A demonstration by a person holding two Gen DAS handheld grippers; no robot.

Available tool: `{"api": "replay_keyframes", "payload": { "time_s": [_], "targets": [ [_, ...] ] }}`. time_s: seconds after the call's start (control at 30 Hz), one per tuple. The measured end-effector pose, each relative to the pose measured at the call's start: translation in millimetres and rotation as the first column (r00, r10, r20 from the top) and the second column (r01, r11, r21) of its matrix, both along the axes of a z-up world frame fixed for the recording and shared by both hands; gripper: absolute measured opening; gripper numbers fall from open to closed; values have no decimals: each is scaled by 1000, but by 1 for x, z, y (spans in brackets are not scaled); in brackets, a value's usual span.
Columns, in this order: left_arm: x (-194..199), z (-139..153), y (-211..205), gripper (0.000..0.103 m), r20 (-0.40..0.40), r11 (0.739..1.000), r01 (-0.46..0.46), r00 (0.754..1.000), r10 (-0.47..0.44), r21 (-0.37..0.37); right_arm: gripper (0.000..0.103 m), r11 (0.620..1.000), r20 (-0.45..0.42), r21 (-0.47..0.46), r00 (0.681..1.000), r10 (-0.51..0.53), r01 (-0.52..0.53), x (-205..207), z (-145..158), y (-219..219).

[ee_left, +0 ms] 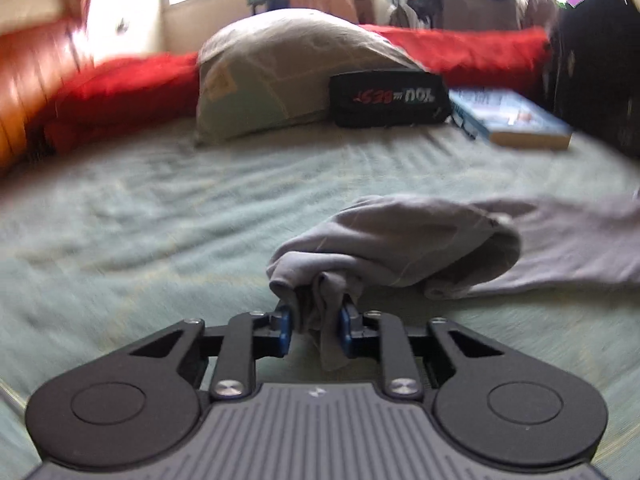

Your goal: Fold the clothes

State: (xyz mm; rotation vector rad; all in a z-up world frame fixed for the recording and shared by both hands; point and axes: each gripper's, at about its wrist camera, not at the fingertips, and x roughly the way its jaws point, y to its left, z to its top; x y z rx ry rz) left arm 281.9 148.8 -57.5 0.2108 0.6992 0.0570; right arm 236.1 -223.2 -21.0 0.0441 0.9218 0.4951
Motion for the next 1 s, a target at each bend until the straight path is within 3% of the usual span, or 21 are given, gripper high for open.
{"api": "replay_keyframes", "payload": {
  "time_s": [0.1, 0.23, 0.3, 0.37, 0.43, 0.53, 0.67, 0.73, 0.87, 0.93, 1.0],
  "targets": [
    [9, 5, 3, 18, 22, 976, -9, 1000, 4, 217, 100, 1000, 5, -4, 1000, -9, 9, 0, 1, -2],
    [33, 13, 19, 18, 77, 890, -66, 996, 35, 452, 100, 1000, 3, -4, 1000, -26, 26, 2, 1, -3],
    [45, 17, 27, 18, 124, 854, -106, 991, 49, 510, 100, 999, 5, -6, 999, -33, 33, 2, 1, -3],
    [52, 19, 32, 25, 201, 818, -158, 978, 53, 553, 100, 999, 7, -11, 999, -38, 38, 1, 2, -3],
    [59, 19, 38, 35, 227, 807, -201, 970, 85, 555, 100, 999, 7, -17, 999, -41, 41, 0, 2, -3],
    [64, 14, 54, 35, 167, 850, -230, 971, 170, 473, 100, 999, 5, -22, 999, -46, 46, 0, 2, -3],
    [56, 10, 64, 35, 83, 904, -232, 973, 217, 359, 100, 999, 4, -25, 999, -44, 44, 1, 1, -1],
    [55, 17, 64, 35, 36, 946, -212, 977, 210, 245, 100, 999, 3, -25, 999, -42, 42, 2, 1, 1],
    [62, 35, 45, 51, 1, 988, -147, 989, 147, 42, 100, 999, 4, -19, 999, -37, 37, 4, 1, 5],
    [73, 31, 23, 67, -6, 994, -93, 996, 94, 54, 100, 999, 5, -19, 999, -35, 35, 3, 2, 7],
    [85, 25, -2, 68, -19, 996, -38, 999, 40, 83, 100, 999, 5, -20, 999, -34, 34, 2, 3, 7]
  ]
}}
